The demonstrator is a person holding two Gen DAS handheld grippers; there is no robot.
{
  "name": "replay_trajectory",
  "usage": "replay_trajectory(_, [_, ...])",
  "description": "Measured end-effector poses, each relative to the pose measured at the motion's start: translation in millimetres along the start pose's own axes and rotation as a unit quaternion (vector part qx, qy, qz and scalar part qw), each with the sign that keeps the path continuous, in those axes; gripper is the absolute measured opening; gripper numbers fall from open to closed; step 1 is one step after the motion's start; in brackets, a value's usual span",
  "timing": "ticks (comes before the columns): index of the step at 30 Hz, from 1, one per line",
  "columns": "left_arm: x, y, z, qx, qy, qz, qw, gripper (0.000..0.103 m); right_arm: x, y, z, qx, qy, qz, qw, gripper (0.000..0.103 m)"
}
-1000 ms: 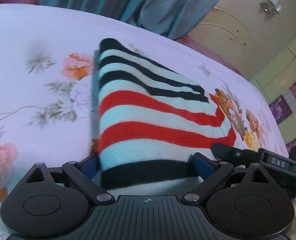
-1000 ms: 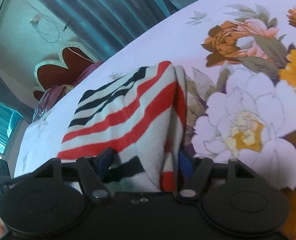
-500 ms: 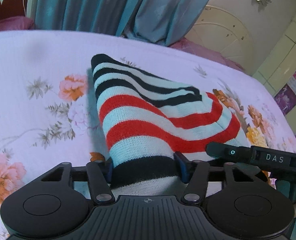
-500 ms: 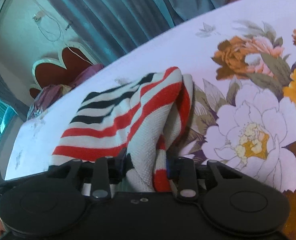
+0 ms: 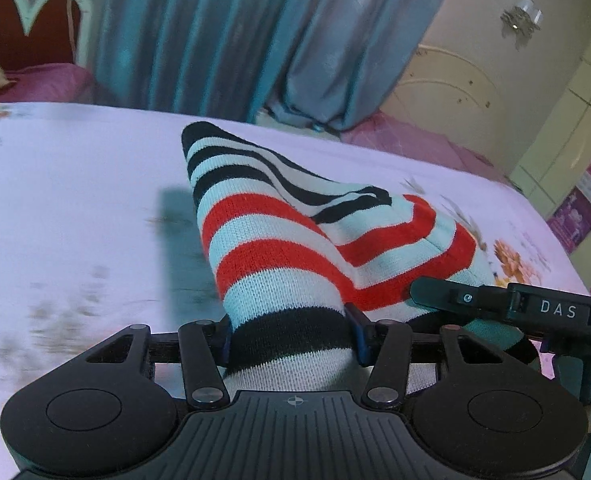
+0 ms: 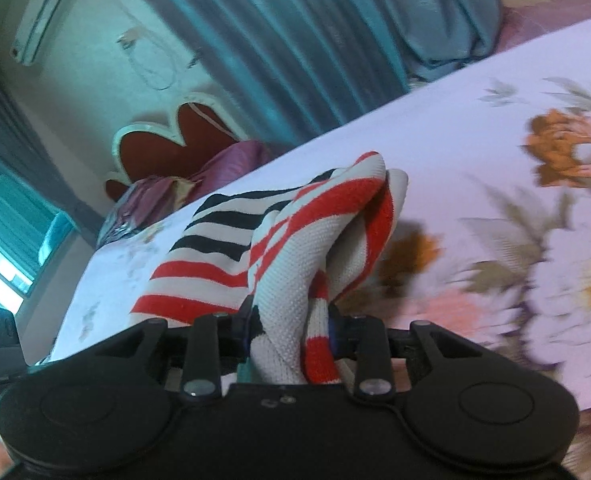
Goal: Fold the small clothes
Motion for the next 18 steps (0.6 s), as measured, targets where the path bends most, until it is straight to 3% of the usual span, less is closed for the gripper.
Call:
replay_trajectory(10, [-149.9,-72.3,-5.3,0.022,-0.027,0.024,0.9991,0.051,-121.5,78.3,-16.8,-0.015,-0.024,0.027,0.999,0.031])
replay_trajectory(18, [-269.3,-88.8,-0.3,0.023,-0.015,0.031,0.9991,0.051,-195.8,165.8,-31.3,-0.014,-0.023,0.026,0.999,0.031])
Point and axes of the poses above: each gripper's, at about its wrist camera, not at the fingertips, and y roughly the way its jaws point, x to its right, z to its top, the point moved 10 cm from there along y, roughly the way its jaws point, and after that the axes turned 8 degrees about -x, right-handed, at the moved point
